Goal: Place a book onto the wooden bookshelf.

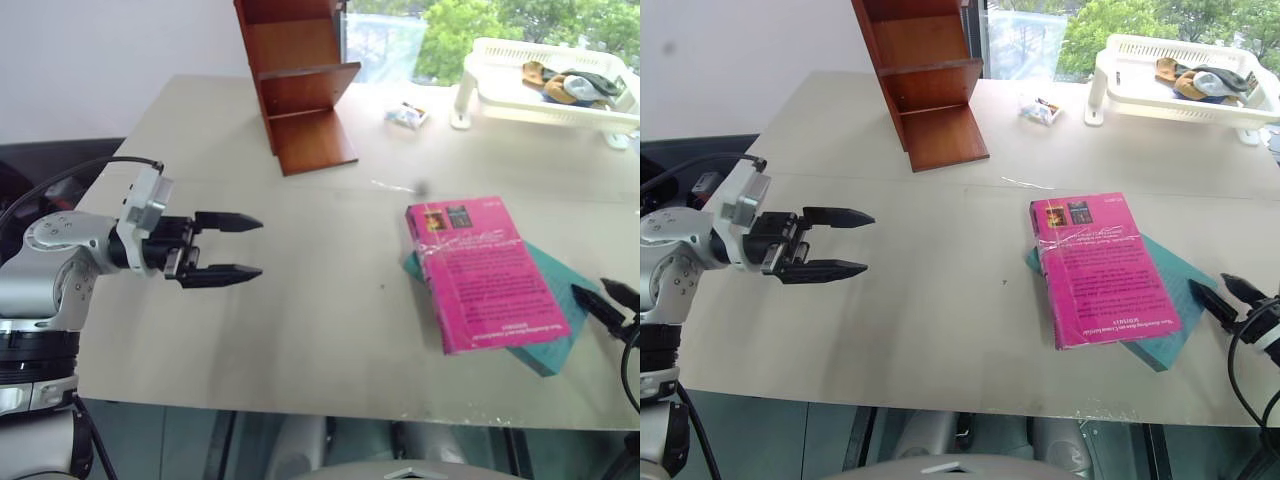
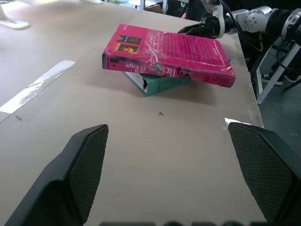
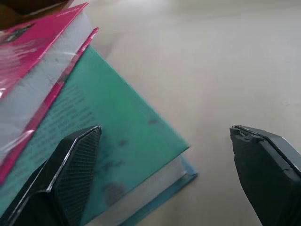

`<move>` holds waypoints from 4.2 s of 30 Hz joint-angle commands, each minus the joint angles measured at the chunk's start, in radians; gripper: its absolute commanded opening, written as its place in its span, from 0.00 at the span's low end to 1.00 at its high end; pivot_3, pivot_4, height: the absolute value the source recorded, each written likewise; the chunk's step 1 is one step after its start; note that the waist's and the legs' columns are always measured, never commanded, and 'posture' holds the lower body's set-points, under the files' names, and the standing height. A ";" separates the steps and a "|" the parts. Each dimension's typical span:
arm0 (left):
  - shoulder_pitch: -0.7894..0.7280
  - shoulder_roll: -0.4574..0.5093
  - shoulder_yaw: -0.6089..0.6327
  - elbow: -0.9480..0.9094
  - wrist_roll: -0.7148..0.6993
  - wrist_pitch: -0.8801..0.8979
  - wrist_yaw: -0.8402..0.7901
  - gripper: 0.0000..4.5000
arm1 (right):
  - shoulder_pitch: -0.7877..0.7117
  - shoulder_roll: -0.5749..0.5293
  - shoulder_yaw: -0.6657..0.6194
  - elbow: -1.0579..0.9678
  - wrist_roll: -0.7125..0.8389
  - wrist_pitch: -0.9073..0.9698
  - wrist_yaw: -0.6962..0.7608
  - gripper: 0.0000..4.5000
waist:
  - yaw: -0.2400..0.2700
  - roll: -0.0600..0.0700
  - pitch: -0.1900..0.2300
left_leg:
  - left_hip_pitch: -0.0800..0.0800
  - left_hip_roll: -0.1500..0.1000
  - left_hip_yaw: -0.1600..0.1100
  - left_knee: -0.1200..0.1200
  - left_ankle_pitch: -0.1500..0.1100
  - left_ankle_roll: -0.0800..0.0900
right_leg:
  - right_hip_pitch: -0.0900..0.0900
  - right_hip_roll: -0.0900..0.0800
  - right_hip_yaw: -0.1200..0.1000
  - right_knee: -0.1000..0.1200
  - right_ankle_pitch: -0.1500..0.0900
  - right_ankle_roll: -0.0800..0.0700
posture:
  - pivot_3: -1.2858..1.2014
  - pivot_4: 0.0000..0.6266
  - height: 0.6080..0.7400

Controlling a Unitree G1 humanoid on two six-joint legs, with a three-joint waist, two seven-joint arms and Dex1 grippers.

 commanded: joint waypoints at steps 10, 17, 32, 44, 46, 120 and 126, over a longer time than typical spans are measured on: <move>-0.031 0.019 -0.001 0.006 0.007 -0.004 -0.009 0.99 | -0.134 0.253 0.062 -0.140 0.126 0.147 -0.200 1.00 | -0.007 -0.001 -0.001 | 0.002 0.001 0.001 0.000 0.000 0.000 | -0.001 0.001 0.002 0.001 0.001 -0.002 | 0.52 0.24 1.00; -0.059 0.015 -0.023 0.025 0.020 -0.006 -0.013 0.99 | -0.179 0.315 0.097 -0.152 0.125 0.156 -0.261 1.00 | -0.007 -0.001 -0.001 | 0.001 0.001 0.001 -0.001 0.000 0.000 | -0.002 0.001 0.001 0.001 0.001 -0.002 | 0.52 0.24 1.00; -0.083 0.007 -0.042 0.037 0.020 0.005 -0.011 0.99 | -0.220 0.459 0.182 -0.199 0.103 0.123 -0.335 1.00 | -0.010 -0.001 -0.001 | 0.001 0.002 0.002 -0.001 0.000 0.000 | -0.005 0.002 0.003 0.004 0.001 -0.002 | 0.52 0.24 1.00; 0.038 -0.025 0.007 -0.020 -0.097 0.254 0.136 0.99 | -0.014 0.080 0.048 -0.363 -0.012 -0.038 -0.140 1.00 | 0.007 0.006 0.004 | -0.005 -0.001 0.011 -0.001 0.000 0.000 | -0.015 -0.001 0.010 0.009 0.000 -0.001 | 0.52 0.24 1.00; 0.047 -0.038 0.007 -0.031 -0.146 0.346 0.162 0.99 | 0.027 -0.007 -0.004 -0.359 0.009 -0.049 -0.067 1.00 | 0.006 0.004 0.005 | -0.005 0.000 0.011 -0.001 0.000 0.000 | -0.015 -0.001 0.010 0.010 0.000 -0.001 | 0.52 0.24 1.00; -0.667 -0.676 -0.167 0.177 0.002 0.475 0.661 0.08 | 0.376 -0.326 -0.562 -0.441 0.299 0.294 0.468 1.00 | 0.052 -0.007 0.006 | -0.008 -0.008 -0.003 0.002 0.001 -0.001 | -0.001 -0.001 -0.004 -0.004 0.001 0.001 | 0.52 0.24 1.00; -0.877 -0.706 -0.376 0.375 0.361 -0.089 0.657 0.08 | 0.244 -0.309 -0.471 -0.336 0.267 0.227 0.464 1.00 | 0.046 -0.006 0.007 | -0.008 -0.009 -0.002 -0.001 0.002 -0.004 | 0.000 0.000 -0.003 -0.011 0.001 0.002 | 0.52 0.24 1.00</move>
